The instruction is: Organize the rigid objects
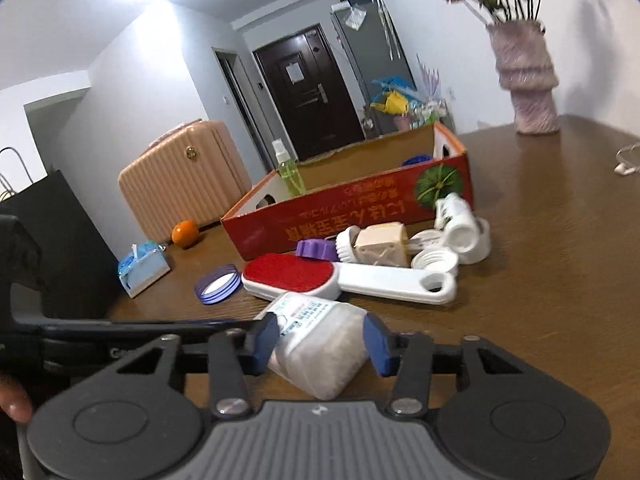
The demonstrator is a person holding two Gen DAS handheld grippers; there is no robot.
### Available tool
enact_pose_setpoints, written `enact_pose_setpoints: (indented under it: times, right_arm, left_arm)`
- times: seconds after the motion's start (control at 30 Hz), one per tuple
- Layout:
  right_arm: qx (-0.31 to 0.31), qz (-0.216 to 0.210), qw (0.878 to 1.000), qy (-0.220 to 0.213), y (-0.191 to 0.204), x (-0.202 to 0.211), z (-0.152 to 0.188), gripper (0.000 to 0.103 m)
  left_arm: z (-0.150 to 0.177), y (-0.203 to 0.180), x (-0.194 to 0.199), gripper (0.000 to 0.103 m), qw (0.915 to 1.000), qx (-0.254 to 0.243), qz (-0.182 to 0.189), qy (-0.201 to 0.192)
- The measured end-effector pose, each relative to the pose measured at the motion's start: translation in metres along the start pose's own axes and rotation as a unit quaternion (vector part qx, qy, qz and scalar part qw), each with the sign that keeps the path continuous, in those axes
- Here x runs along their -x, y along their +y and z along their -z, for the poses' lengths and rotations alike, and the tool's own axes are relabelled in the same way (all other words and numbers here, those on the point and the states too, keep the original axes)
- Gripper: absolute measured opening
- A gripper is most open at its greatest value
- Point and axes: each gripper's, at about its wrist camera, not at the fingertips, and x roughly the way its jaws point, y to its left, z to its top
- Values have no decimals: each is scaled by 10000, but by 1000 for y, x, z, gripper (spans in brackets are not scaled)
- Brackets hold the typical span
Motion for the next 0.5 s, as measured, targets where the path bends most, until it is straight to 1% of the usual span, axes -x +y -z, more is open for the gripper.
enact_pose_setpoints:
  times: [0.07,0.13,0.2,0.3,0.43,0.5]
  right_arm:
    - [-245,-98,9996,71,-6,-9,-2,38]
    - [-408,-126,9990,152,-12,-14,-3,37]
    - [-575,-93,9979,276,-18,-19,-2,32]
    - [-592,-79,9978,269,-21,-19,-1,28]
    - [-458,-19,9984,325,-19,-11,0,27]
    - [-442,-28,9984,345,-18,-5,2,25]
  left_arm:
    - [-3,10,-8,42,9991,327,251,104]
    - [-4,15,-12,41,9977,509,416,152]
    - [-4,16,-13,40,9969,602,480,169]
    - [-1,10,-11,40,9971,568,463,199]
    - [8,-2,-4,39,9980,413,417,221]
    - [14,-4,3,36,9979,425,417,244]
